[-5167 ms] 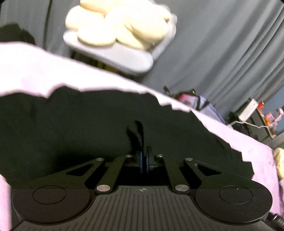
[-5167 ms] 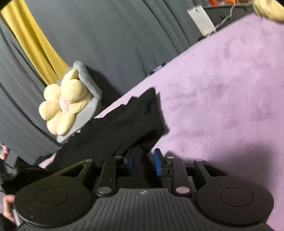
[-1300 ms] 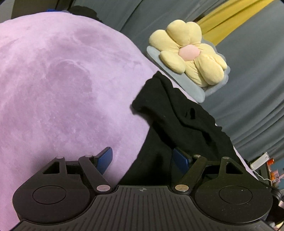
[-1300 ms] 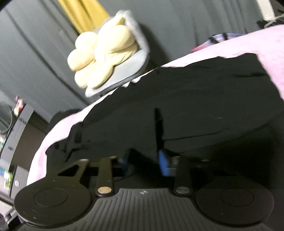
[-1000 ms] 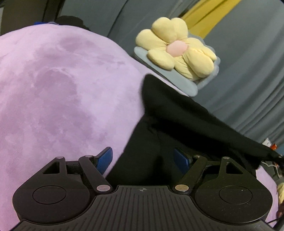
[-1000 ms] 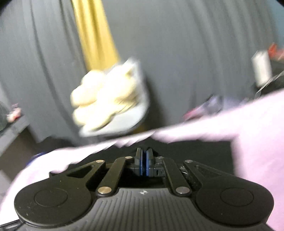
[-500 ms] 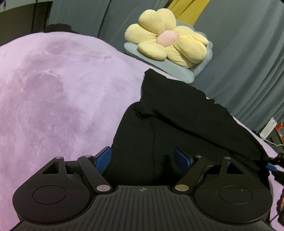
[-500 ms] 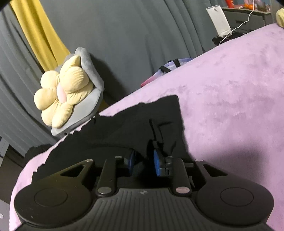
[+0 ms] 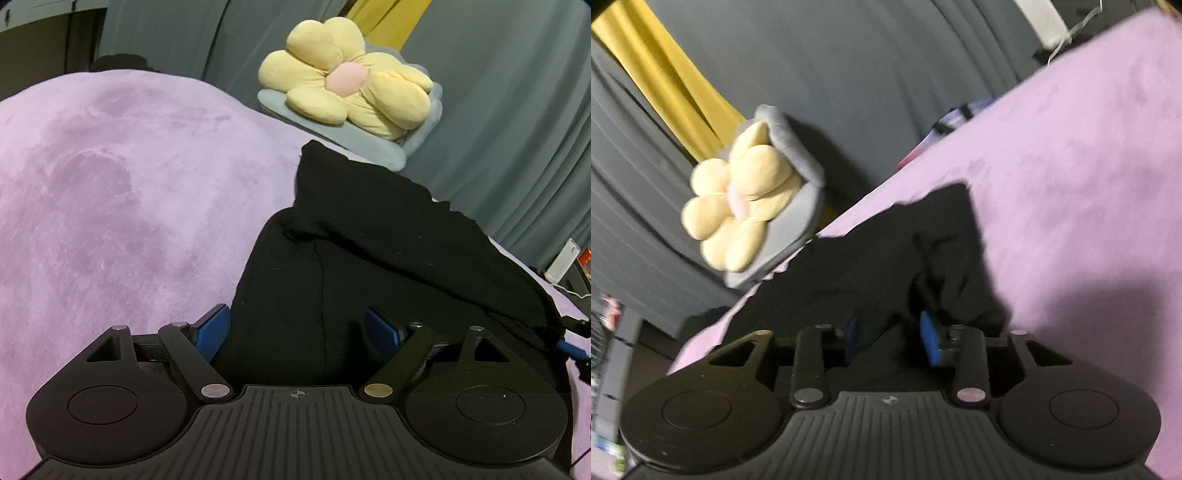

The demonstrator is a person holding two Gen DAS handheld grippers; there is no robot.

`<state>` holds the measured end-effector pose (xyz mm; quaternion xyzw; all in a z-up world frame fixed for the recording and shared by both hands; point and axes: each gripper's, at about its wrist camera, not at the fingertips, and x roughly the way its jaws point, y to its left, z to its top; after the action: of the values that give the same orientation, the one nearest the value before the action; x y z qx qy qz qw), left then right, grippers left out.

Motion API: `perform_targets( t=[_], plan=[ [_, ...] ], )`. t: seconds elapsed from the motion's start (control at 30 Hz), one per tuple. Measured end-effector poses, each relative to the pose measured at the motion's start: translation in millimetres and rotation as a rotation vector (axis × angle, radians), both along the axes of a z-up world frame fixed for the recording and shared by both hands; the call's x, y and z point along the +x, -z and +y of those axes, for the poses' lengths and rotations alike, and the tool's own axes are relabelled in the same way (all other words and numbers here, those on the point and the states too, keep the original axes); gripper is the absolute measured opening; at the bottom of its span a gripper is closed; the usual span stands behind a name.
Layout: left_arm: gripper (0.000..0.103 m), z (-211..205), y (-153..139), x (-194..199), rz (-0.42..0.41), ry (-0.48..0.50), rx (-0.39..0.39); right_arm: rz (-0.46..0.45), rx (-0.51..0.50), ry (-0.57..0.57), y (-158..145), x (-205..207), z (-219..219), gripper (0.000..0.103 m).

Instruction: Fold small clothes

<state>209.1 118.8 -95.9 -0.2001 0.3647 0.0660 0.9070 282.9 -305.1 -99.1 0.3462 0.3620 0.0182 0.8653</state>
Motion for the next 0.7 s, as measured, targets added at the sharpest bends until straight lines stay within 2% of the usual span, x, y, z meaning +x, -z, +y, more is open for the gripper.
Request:
perform_targets(
  t=[0.23,0.3,0.33,0.37,0.47,0.5,0.53,0.63,0.67,0.7],
  plan=[
    [0.088,-1.1,1.0,0.6,-0.003,0.000,0.005,0.023,-0.040,0.083,4.0,18.3,-4.8,0.036],
    [0.088,-2.7,1.6,1.1,-0.003,0.009,0.021,0.017,-0.045,0.095,3.5,23.9,-5.6,0.019],
    [0.088,-3.4,1.8,1.5,-0.002,0.012,0.028,0.023,-0.042,0.091,2.6,26.6,-5.8,0.004],
    [0.088,-3.5,1.8,1.7,-0.002,0.014,0.032,0.018,0.001,0.085,1.6,26.5,-8.1,0.005],
    [0.088,-1.2,1.9,2.5,-0.003,0.008,0.022,-0.090,0.368,0.088,9.6,13.1,-32.1,0.005],
    [0.088,-0.6,2.4,2.2,-0.003,0.005,0.020,-0.110,0.451,0.089,14.8,8.6,-41.0,0.005],
    [0.088,-0.2,2.8,2.3,-0.003,0.005,0.019,-0.094,0.425,0.101,15.5,6.5,-45.7,0.005],
    [0.088,-1.6,2.9,2.1,-0.002,0.013,0.034,0.073,0.037,0.130,7.7,8.8,-44.8,0.013],
    [0.088,-2.3,2.6,1.9,-0.002,0.016,0.039,0.076,0.002,0.121,6.6,6.4,-44.8,0.013],
    [0.088,-2.5,2.5,1.9,-0.002,0.016,0.042,0.056,0.011,0.110,5.3,2.1,-45.5,0.014]
  ],
)
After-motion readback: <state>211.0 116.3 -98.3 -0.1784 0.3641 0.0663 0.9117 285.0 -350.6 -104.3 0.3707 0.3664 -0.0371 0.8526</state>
